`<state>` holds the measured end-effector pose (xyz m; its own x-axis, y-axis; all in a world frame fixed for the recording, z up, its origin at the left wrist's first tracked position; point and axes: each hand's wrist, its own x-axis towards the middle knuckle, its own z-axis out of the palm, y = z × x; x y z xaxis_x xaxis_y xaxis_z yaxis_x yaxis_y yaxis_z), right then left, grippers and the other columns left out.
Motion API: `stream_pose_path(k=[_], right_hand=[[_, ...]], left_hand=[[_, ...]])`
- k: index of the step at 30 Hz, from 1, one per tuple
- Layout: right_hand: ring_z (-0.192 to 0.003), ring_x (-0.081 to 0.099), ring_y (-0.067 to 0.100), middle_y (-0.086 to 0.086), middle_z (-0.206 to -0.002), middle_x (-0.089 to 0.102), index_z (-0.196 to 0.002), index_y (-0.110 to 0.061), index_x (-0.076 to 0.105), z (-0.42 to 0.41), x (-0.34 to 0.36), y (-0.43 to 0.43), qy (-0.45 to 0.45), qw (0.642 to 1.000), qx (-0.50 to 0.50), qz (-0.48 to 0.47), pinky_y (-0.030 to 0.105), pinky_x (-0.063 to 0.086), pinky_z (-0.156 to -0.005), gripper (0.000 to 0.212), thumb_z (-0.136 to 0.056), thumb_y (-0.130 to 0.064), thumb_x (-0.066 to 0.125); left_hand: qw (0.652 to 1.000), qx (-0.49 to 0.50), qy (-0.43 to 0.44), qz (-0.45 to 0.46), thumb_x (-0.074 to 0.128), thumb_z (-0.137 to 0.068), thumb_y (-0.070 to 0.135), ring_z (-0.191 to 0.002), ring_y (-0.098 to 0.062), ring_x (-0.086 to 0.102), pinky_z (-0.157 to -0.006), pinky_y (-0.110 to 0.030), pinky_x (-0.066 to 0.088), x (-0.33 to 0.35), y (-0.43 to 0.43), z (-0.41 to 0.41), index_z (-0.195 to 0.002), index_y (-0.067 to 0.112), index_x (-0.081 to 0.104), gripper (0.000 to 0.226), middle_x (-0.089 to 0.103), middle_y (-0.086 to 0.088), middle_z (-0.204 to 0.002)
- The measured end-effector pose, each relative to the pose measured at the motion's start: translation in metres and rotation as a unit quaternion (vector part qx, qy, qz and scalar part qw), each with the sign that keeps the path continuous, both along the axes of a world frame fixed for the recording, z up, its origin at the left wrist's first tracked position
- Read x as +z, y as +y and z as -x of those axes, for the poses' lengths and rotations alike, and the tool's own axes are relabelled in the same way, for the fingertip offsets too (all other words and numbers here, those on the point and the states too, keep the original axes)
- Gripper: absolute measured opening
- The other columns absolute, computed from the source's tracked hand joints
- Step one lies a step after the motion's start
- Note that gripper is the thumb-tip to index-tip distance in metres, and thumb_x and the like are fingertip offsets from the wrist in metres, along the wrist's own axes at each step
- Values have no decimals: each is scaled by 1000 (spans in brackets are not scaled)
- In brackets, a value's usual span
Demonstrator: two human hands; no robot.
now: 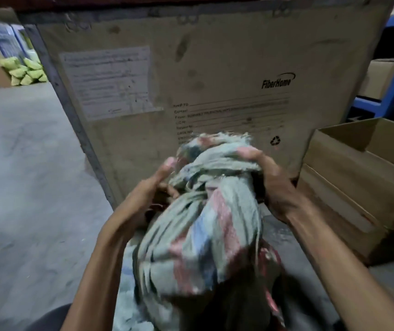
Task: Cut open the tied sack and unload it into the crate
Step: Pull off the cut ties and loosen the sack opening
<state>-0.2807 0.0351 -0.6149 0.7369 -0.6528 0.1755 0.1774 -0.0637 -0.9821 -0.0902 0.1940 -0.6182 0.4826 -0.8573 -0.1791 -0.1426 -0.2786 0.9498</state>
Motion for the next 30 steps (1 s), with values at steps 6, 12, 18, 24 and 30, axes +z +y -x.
stream_pose_path(k=[6, 12, 18, 24, 30], right_hand=[[-78, 70, 8, -2, -86, 77, -104, -23, 74, 9, -8, -21, -5, 943, -327, -63, 36, 61, -83, 33, -74, -31, 86], [-102, 73, 31, 12, -117, 73, -123, -9, 66, 41, -2, -53, -162, 909, -296, -244, 52, 57, -91, 62, -74, -44, 82], [-118, 64, 39, 19, -127, 67, -122, -8, 69, 8, -5, -17, -88, 970, -62, -220, 54, 46, -105, 54, -79, -40, 76], [-105, 70, 34, 20, -114, 73, -110, -8, 73, 12, -8, 0, 21, 995, 27, -94, 46, 57, -93, 33, -78, -12, 75], [-113, 57, 11, -7, -123, 60, -127, -29, 60, 10, 6, 3, 133, 839, -267, 455, 37, 51, -97, 52, -78, -14, 67]], left_hand=[[986, -70, -109, 100, 69, -95, 13, -53, -12, 25, -52, -27, 23, -22, -10, 32, -55, 11, 27, 58, 25, -5, -58], [987, 27, -112, 110, 56, -94, -11, -47, -12, 42, -47, -21, 36, -49, 5, 14, -62, 9, 50, 38, 48, -7, -51], [943, 13, 239, 232, 59, -89, 25, -95, -14, 74, -82, -23, 57, -36, -14, 26, -96, 19, 82, 25, 80, -2, -102], [996, -14, -13, 92, 76, -62, 63, -80, -15, 70, -72, -29, 57, -27, -22, 39, -81, 27, 77, 41, 76, 9, -74], [957, 45, -271, 91, 74, -64, 25, -100, -12, 69, -84, -37, 56, -44, -23, 72, -112, 25, 60, 50, 73, 9, -107]])
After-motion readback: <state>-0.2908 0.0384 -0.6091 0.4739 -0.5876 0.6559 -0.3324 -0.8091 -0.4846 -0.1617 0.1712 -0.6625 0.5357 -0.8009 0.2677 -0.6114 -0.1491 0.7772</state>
